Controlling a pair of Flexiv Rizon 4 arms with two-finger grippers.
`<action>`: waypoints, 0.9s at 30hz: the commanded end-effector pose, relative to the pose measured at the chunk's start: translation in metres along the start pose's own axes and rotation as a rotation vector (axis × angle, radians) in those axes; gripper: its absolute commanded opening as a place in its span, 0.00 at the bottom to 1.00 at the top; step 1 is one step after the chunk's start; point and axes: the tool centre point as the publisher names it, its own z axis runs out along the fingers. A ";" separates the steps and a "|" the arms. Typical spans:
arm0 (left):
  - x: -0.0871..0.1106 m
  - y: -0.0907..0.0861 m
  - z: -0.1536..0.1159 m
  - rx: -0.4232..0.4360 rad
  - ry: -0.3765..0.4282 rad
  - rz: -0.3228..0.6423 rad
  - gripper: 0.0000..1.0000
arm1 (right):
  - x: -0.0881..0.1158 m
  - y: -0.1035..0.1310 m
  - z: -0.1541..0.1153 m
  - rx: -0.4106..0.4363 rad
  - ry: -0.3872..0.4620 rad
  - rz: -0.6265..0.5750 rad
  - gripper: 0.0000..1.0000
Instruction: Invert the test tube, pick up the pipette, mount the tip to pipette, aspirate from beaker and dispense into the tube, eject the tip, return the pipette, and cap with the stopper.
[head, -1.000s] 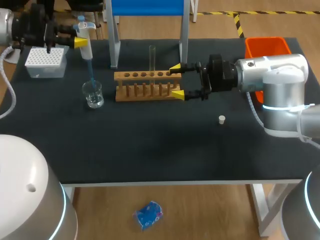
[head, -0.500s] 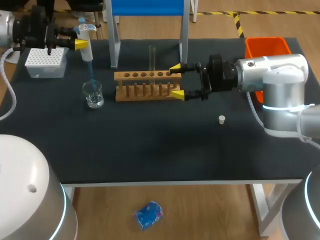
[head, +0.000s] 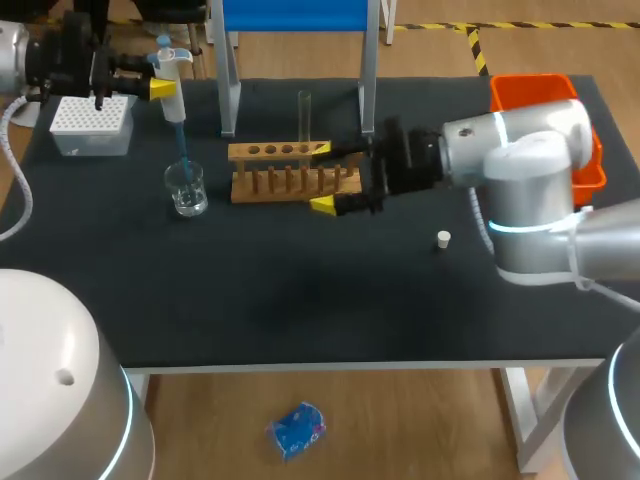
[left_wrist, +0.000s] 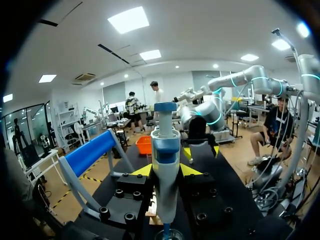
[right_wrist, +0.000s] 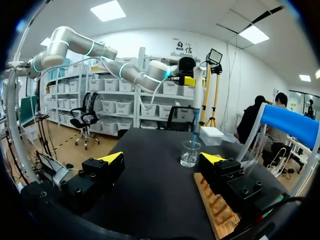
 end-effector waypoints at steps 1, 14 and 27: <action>0.000 0.000 0.000 0.000 -0.001 0.001 0.00 | -0.008 -0.012 0.039 0.015 0.008 0.006 1.00; 0.000 0.000 0.000 0.000 -0.001 0.001 0.00 | -0.025 -0.033 0.113 0.040 0.028 0.012 1.00; 0.000 0.000 0.000 0.000 -0.001 0.001 0.00 | -0.026 -0.053 0.138 0.086 -0.003 0.037 1.00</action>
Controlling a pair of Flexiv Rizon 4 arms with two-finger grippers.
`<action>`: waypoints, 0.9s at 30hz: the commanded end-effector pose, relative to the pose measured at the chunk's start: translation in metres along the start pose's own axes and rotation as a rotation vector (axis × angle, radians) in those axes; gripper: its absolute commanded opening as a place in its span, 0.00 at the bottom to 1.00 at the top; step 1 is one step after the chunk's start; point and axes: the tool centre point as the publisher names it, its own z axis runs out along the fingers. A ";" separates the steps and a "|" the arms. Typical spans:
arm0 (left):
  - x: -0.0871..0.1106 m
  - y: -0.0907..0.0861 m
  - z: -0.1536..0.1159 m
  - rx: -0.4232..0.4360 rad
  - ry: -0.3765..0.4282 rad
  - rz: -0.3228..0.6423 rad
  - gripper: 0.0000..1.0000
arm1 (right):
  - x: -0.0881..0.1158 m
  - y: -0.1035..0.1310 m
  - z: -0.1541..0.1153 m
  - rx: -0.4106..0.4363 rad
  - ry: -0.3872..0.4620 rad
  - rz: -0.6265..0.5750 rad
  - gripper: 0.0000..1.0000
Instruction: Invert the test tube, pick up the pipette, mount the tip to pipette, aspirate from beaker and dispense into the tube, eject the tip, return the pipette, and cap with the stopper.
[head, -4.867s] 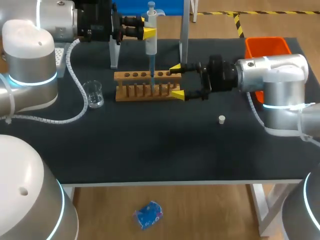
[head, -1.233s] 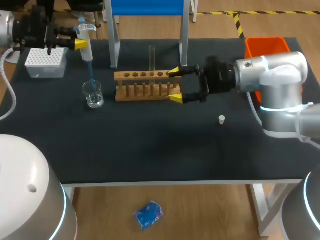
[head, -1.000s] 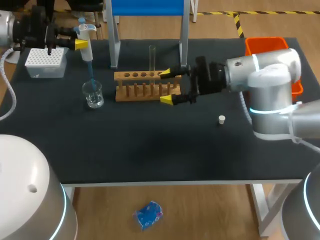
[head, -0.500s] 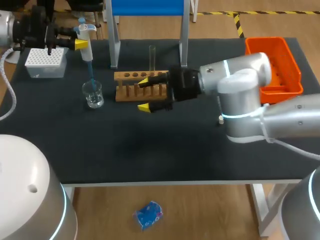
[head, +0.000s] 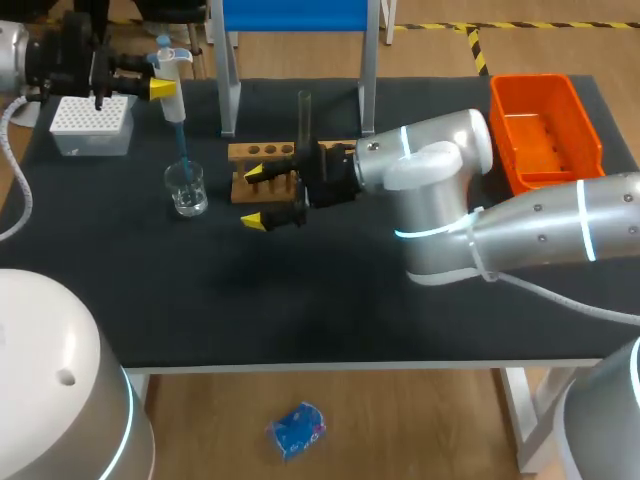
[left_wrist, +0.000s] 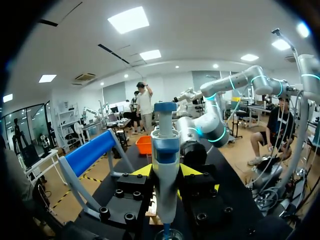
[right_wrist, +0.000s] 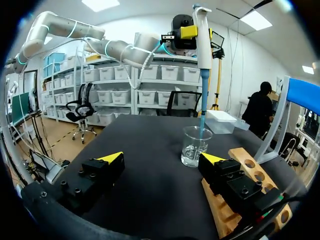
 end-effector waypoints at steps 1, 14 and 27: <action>0.000 0.000 0.000 0.000 -0.001 0.001 0.00 | 0.001 -0.005 0.018 -0.001 -0.014 0.002 1.00; 0.000 0.000 0.000 0.000 -0.001 0.001 0.00 | -0.002 -0.003 0.011 -0.004 -0.040 -0.003 1.00; 0.000 0.000 0.000 0.000 -0.001 0.001 0.00 | -0.002 -0.003 0.011 -0.004 -0.040 -0.003 1.00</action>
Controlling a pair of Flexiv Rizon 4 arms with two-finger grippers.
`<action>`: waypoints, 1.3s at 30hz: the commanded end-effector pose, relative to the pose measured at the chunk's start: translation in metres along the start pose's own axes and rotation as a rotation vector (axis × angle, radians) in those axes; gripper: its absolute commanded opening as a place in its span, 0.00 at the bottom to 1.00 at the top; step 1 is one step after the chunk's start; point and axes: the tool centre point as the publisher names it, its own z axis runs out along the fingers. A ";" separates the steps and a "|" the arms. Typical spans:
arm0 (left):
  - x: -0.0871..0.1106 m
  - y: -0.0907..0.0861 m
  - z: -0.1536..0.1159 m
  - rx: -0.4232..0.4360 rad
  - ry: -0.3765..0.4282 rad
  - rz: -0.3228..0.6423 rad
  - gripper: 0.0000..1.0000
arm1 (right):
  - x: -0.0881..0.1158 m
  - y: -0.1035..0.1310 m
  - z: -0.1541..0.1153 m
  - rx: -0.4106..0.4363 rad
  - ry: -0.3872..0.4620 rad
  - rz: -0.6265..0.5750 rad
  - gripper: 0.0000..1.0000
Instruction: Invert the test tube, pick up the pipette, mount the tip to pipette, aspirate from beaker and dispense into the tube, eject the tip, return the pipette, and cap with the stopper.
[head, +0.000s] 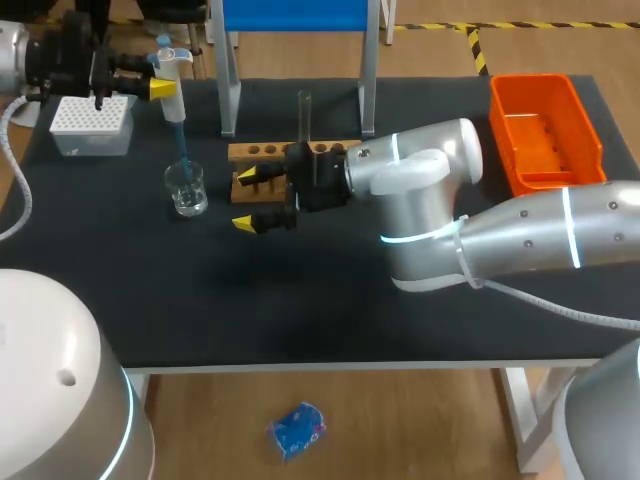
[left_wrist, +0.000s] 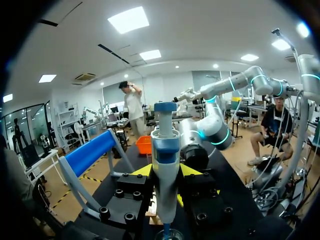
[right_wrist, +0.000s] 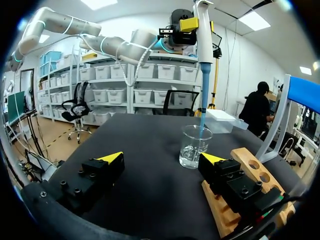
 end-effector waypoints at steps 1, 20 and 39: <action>0.000 0.000 0.000 0.000 -0.001 0.001 0.00 | 0.001 -0.001 0.000 -0.003 -0.004 -0.001 1.00; 0.012 0.001 -0.002 -0.008 -0.013 0.004 0.00 | 0.001 -0.001 0.000 -0.003 -0.004 -0.001 1.00; 0.007 0.021 0.007 -0.014 -0.006 -0.008 0.00 | 0.001 -0.001 0.000 -0.003 -0.004 -0.001 1.00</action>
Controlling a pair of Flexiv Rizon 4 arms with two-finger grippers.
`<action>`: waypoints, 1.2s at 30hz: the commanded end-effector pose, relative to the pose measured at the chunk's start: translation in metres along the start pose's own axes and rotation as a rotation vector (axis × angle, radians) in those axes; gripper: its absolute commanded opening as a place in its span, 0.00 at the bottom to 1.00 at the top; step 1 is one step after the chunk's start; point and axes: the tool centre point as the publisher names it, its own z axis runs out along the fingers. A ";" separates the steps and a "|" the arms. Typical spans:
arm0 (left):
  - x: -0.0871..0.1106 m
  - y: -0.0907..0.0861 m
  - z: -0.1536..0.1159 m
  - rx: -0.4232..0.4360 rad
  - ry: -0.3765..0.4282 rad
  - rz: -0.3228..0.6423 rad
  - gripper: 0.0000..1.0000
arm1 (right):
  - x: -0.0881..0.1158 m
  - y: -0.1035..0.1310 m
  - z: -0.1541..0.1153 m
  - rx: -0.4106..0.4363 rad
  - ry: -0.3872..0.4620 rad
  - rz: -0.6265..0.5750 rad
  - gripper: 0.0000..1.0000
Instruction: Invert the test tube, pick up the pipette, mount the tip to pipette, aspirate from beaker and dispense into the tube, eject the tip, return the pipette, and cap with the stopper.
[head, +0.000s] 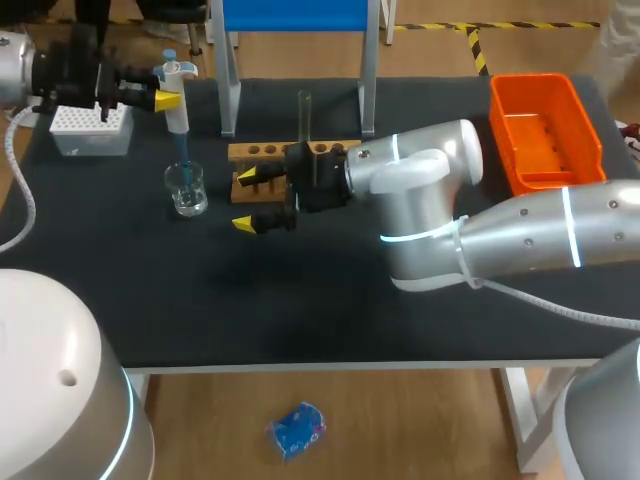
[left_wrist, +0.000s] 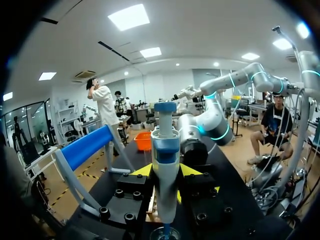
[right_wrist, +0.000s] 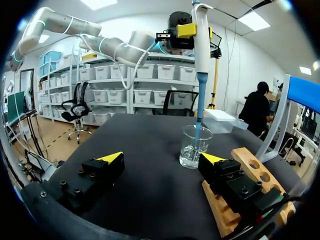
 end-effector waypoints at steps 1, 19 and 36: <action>0.000 0.005 0.000 0.004 -0.004 0.000 0.00 | 0.001 -0.001 0.000 -0.002 -0.002 -0.001 1.00; -0.002 0.022 0.000 0.020 -0.017 -0.008 0.00 | 0.001 -0.001 0.000 -0.002 -0.002 -0.001 1.00; -0.002 0.030 -0.002 0.027 -0.021 -0.025 0.00 | 0.001 -0.001 0.000 -0.002 -0.002 -0.001 1.00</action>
